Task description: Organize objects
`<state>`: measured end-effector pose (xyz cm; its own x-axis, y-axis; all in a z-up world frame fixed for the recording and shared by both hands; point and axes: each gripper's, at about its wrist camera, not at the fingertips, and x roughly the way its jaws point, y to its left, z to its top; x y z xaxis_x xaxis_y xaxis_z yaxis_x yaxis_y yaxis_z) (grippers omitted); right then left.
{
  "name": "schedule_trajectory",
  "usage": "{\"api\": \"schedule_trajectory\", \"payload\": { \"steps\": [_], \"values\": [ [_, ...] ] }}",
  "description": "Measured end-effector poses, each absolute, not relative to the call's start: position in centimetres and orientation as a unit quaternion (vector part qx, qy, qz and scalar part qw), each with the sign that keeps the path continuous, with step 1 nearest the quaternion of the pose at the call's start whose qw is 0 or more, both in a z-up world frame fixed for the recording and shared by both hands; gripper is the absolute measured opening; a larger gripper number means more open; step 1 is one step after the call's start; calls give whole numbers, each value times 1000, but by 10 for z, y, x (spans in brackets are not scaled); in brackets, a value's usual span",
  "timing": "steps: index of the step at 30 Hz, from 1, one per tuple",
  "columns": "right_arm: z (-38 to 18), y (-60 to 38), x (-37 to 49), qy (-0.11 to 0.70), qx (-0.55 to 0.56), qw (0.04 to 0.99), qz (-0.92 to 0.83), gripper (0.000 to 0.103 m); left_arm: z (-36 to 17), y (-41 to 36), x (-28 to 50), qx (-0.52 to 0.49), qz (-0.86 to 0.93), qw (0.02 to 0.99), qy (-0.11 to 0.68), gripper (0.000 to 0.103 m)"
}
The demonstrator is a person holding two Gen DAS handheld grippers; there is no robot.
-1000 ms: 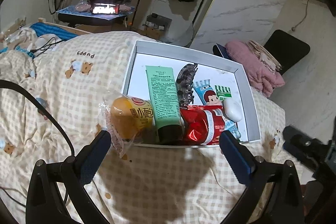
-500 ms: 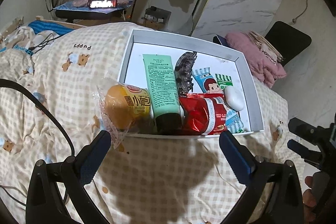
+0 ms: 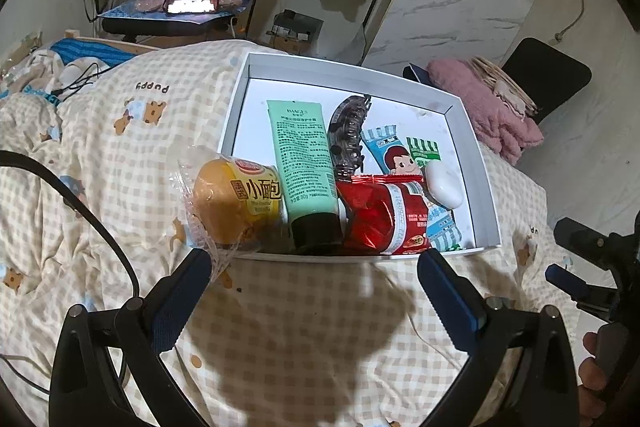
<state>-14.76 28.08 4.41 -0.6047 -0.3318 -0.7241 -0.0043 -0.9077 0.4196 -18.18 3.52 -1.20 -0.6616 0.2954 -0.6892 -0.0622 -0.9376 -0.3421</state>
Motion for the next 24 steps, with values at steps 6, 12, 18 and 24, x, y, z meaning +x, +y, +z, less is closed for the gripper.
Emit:
{"api": "schedule_trajectory", "payload": {
  "steps": [6, 12, 18, 24],
  "values": [
    [48, 285, -144, -209, 425, 102, -875, 103, -11, 35, -181, -394, 903, 95, -144, 103],
    [53, 276, -144, -206, 388, 152, -886, 103, -5, 34, -181, -380, 910, 93, -138, 103],
    [52, 266, -142, -196, 321, 189, -907, 103, 2, 36, -179, -370, 913, 104, -139, 103],
    [54, 253, -135, -155, 256, 222, -928, 103, 13, 38, -175, -354, 922, 98, -123, 103]
  ]
}}
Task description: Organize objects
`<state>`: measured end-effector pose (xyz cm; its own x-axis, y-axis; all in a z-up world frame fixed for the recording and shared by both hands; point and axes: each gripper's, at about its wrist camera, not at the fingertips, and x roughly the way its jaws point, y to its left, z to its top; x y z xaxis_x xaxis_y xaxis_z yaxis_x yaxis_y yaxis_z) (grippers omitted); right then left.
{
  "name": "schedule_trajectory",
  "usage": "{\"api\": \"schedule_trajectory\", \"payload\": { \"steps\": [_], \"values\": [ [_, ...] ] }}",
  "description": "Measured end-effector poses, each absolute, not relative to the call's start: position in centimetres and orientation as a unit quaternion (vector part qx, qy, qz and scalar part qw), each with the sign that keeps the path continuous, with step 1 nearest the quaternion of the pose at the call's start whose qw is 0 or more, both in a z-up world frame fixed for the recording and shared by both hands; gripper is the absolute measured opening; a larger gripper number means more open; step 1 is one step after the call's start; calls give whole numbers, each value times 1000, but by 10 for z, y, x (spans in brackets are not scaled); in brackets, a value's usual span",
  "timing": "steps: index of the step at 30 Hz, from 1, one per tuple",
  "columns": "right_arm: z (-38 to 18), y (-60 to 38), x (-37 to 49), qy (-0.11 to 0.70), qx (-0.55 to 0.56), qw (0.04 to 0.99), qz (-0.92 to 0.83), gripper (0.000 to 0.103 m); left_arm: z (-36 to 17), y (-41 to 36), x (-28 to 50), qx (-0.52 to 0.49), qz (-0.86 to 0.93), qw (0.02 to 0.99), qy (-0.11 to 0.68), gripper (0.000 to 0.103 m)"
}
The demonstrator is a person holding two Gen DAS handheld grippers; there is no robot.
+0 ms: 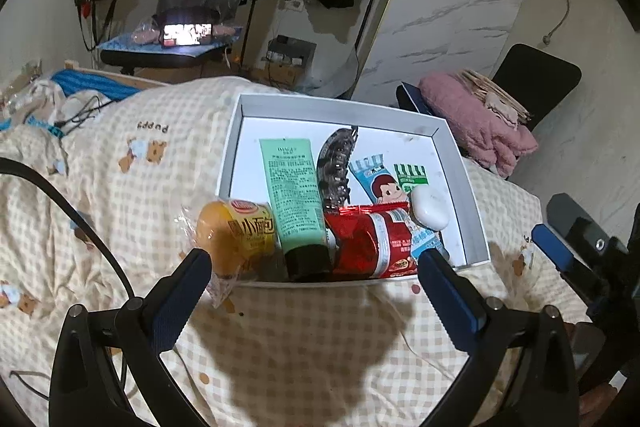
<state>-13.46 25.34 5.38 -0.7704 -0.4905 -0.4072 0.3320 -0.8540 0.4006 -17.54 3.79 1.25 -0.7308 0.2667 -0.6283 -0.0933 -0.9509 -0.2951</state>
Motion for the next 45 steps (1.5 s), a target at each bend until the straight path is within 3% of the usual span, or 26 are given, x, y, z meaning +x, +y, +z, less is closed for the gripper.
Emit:
{"api": "schedule_trajectory", "payload": {
  "steps": [13, 19, 31, 45],
  "values": [
    [55, 238, -129, -119, 215, 258, -934, 103, 21, 34, -173, -345, 922, 105, -138, 103],
    [52, 234, -131, -102, 224, 252, -936, 103, 21, 46, -173, -341, 929, 104, -100, 103],
    [44, 247, -142, -139, 258, 245, -924, 103, 14, 57, -176, -358, 923, 112, -88, 103],
    [40, 245, -145, -126, 275, 238, -923, 103, 12, 60, -176, -365, 917, 124, -99, 103]
  ]
}}
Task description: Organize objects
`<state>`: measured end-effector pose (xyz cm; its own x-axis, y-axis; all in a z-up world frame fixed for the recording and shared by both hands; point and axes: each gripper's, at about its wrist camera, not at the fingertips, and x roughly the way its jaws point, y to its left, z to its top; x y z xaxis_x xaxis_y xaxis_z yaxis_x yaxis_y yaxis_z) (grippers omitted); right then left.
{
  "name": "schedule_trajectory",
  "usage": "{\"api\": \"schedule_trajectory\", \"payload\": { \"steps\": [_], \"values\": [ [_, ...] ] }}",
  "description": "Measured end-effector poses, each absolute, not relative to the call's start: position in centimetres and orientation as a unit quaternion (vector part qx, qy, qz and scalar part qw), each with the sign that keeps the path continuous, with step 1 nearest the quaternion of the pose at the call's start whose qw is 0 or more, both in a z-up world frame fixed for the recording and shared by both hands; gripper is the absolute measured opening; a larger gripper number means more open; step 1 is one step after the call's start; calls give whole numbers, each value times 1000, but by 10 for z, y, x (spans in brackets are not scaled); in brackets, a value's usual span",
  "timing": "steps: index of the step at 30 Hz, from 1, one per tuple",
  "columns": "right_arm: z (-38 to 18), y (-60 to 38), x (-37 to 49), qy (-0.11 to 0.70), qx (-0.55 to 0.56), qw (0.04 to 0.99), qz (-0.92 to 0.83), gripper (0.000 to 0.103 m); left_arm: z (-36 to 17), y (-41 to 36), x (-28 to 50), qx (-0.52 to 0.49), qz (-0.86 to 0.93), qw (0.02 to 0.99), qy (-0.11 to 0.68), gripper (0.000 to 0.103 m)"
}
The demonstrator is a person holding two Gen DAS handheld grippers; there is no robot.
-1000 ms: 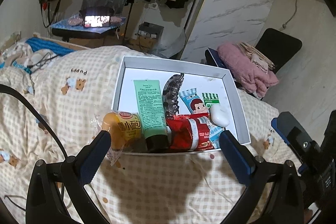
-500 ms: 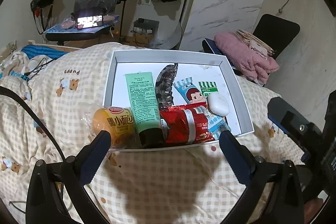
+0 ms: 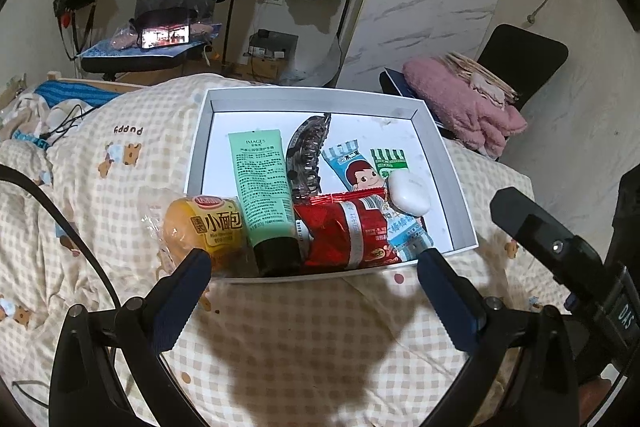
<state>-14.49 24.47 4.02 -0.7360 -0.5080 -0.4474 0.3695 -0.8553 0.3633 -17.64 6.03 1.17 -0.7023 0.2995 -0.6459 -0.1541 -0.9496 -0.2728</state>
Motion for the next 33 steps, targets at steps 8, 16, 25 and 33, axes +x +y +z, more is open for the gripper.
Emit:
{"api": "schedule_trajectory", "payload": {
  "steps": [8, 16, 25, 33],
  "values": [
    [39, 247, -147, -132, 282, 234, -921, 103, 9, 57, -177, -365, 916, 126, -111, 103],
    [39, 248, -147, -133, 285, 232, -921, 103, 7, 60, -178, -373, 913, 126, -107, 103],
    [38, 246, -148, -127, 289, 230, -920, 103, 8, 60, -177, -372, 914, 116, -109, 103],
    [37, 247, -148, -132, 290, 227, -920, 103, 10, 60, -176, -370, 918, 103, -99, 103]
  ]
}}
